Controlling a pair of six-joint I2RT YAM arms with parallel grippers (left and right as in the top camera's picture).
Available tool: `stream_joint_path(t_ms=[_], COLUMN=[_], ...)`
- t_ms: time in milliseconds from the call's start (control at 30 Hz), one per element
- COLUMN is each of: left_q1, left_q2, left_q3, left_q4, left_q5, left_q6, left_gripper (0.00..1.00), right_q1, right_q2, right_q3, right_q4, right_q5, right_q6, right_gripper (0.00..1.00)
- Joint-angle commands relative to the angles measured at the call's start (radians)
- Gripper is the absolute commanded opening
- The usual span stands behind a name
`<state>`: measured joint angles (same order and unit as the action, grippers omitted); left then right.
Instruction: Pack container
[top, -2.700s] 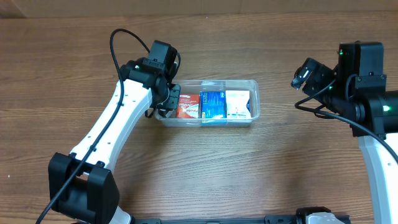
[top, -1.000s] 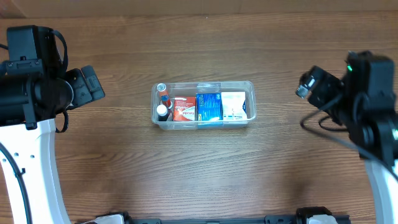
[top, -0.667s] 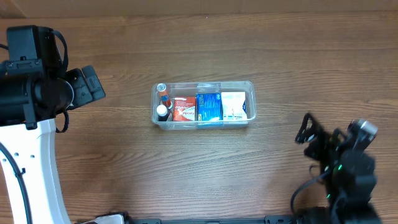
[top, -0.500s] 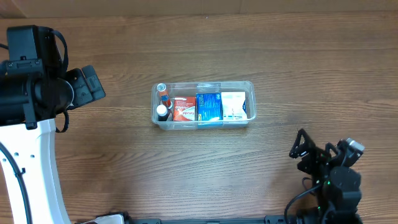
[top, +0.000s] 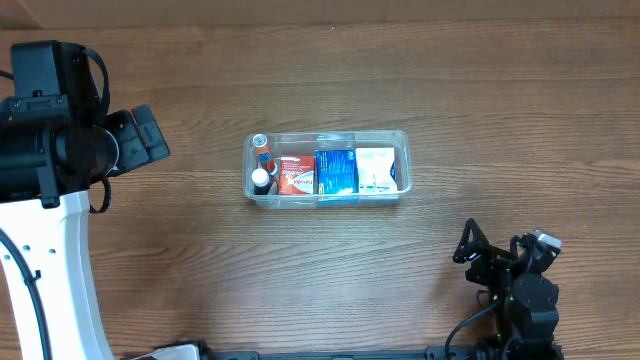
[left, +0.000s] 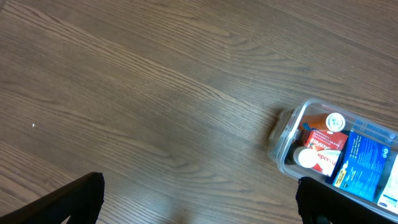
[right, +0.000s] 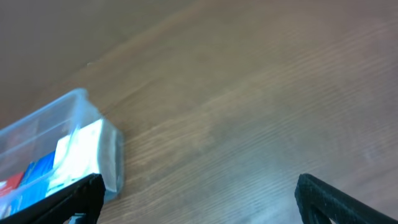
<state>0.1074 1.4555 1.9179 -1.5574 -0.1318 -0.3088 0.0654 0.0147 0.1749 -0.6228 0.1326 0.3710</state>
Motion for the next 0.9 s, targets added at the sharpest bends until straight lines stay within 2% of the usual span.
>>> stream_joint_path(t_ms=[0, 467, 733, 867], left_q1=[0.005, 0.005, 0.005, -0.017], left_q2=[-0.003, -0.003, -0.003, -0.061], left_q3=[0.011, 0.011, 0.010, -0.009], left_q4=[-0.001, -0.001, -0.001, -0.003], left_q5=[0.002, 0.002, -0.001, -0.018], left_q6=[-0.013, -0.013, -0.013, 0.008], left_gripper=[1.00, 1.00, 1.00, 1.00], right_q1=[-0.005, -0.005, -0.005, -0.005], right_q2=[-0.012, -0.012, -0.012, -0.012], right_q3=[-0.013, -0.013, -0.013, -0.013], right_q4=[0.051, -0.045, -0.045, -0.045], right_q5=[-0.241, -0.240, -0.240, -0.240], right_q6=[-0.421, -0.450, -0.450, -0.450], right_gripper=[1.00, 1.00, 1.00, 1.00])
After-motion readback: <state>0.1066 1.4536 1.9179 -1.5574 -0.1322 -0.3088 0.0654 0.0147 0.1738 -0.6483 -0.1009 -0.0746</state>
